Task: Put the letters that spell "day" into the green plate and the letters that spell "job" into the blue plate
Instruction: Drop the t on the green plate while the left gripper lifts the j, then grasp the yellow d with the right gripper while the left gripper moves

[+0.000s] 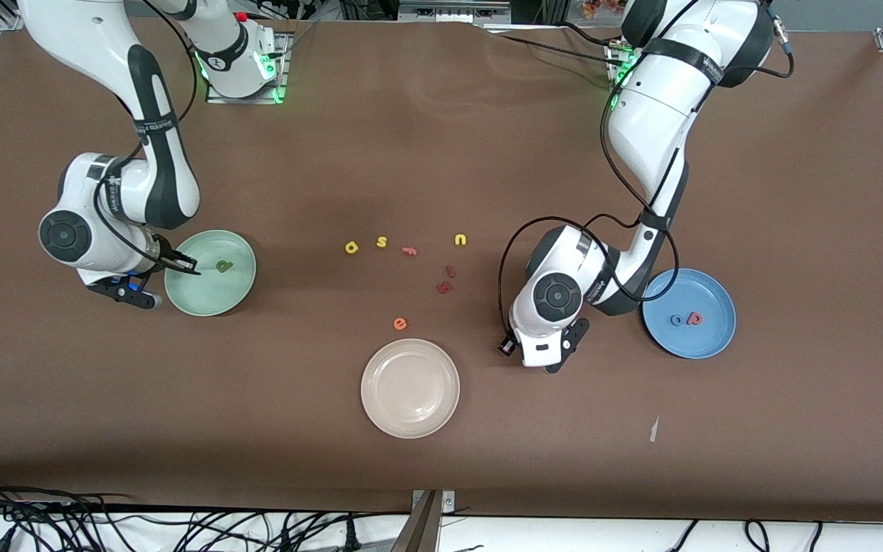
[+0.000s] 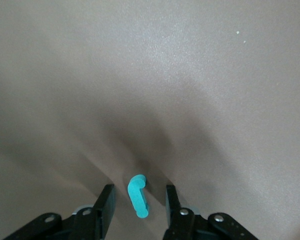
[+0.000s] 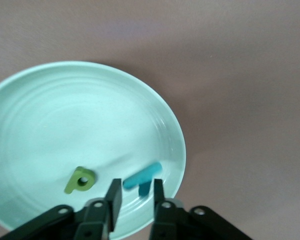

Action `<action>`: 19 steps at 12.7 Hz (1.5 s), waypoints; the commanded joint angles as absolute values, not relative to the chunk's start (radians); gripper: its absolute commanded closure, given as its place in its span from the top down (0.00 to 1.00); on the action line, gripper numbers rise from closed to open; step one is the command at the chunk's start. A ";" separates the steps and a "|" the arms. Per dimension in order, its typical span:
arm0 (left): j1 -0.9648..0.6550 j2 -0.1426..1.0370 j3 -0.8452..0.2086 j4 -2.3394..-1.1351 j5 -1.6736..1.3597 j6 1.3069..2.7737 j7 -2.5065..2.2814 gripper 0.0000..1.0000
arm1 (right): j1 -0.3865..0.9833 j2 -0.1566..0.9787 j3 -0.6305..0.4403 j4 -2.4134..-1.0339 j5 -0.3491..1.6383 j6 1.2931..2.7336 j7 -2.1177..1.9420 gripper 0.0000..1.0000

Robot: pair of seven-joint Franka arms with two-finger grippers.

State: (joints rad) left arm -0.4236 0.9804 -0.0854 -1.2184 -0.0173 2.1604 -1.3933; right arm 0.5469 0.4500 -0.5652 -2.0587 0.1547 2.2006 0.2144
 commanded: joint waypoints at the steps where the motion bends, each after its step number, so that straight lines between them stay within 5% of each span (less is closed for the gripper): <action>1: -0.433 1.000 -0.074 -1.193 -0.032 2.155 -1.402 0.25 | 0.564 0.425 -0.555 -2.076 0.172 2.214 0.215 1.00; 5: -0.431 0.999 -0.074 -1.193 -0.031 2.155 -1.391 0.01 | 0.601 0.368 -0.453 -2.060 0.187 2.120 0.438 1.00; 11: -0.329 0.859 -0.077 -1.189 -0.031 1.944 -0.998 0.00 | 0.609 0.353 -0.154 -2.105 0.187 2.320 0.998 1.00; 15: -0.217 0.802 -0.069 -1.193 -0.014 1.725 -0.497 0.00 | 0.699 0.439 -0.137 -2.129 0.186 2.489 1.217 0.97; 19: -0.129 0.787 -0.071 -1.253 0.115 1.686 -0.223 0.00 | 0.738 0.489 -0.137 -2.129 0.186 2.582 1.285 0.86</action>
